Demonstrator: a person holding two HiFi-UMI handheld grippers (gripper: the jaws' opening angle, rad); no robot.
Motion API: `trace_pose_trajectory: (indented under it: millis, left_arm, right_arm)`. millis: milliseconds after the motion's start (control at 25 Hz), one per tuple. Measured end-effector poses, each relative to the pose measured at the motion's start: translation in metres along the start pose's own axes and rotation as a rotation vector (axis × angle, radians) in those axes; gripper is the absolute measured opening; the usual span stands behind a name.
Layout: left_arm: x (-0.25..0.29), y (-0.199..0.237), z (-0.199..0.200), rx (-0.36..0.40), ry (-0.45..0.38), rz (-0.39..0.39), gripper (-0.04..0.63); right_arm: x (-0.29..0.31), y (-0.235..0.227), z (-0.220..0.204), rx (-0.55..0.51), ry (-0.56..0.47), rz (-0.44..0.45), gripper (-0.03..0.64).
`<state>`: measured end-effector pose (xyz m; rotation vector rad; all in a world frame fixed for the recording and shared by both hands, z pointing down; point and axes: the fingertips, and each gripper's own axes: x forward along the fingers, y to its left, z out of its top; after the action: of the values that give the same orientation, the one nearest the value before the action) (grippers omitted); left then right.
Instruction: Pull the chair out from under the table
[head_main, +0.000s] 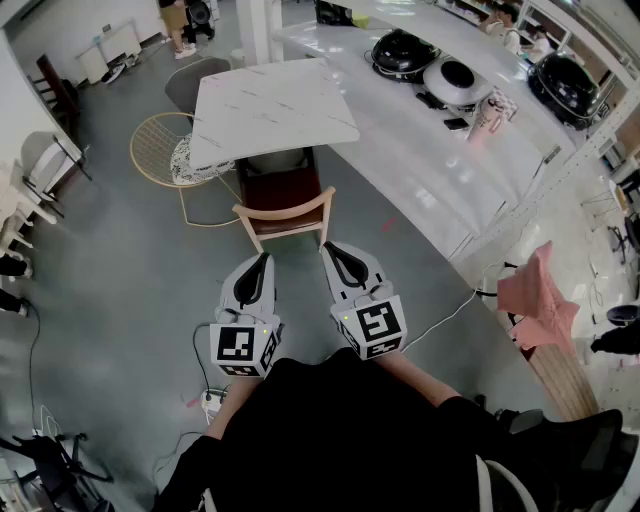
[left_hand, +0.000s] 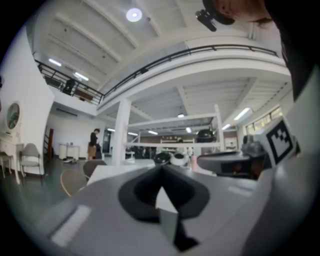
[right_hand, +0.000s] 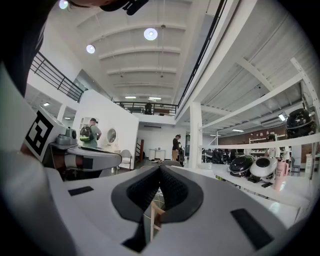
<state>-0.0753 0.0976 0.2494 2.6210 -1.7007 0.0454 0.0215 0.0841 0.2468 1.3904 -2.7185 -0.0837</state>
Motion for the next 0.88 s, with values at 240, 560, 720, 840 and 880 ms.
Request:
trace_pose_trajectory:
  millis: [240, 560, 720, 840, 880]
  left_arm:
    - [-0.002, 0.013, -0.006, 0.010, -0.010, -0.016, 0.007]
    - [0.025, 0.038, -0.025, -0.007, -0.006, -0.036, 0.008]
    - [0.057, 0.060, -0.040, -0.010, -0.011, -0.045, 0.008]
    - [0.091, 0.078, -0.047, -0.006, -0.007, -0.039, 0.008]
    - [0.104, 0.084, -0.048, 0.000, -0.005, -0.036, 0.008]
  right_arm:
    - [0.009, 0.009, -0.009, 0.001, 0.001, -0.029, 0.020]
    - [0.042, -0.004, -0.030, 0.041, -0.006, -0.031, 0.021]
    - [0.078, -0.026, -0.041, 0.035, -0.001, -0.023, 0.023]
    - [0.113, -0.053, -0.050, 0.029, 0.014, -0.018, 0.023]
    - [0.125, -0.063, -0.053, 0.031, 0.021, -0.017, 0.023]
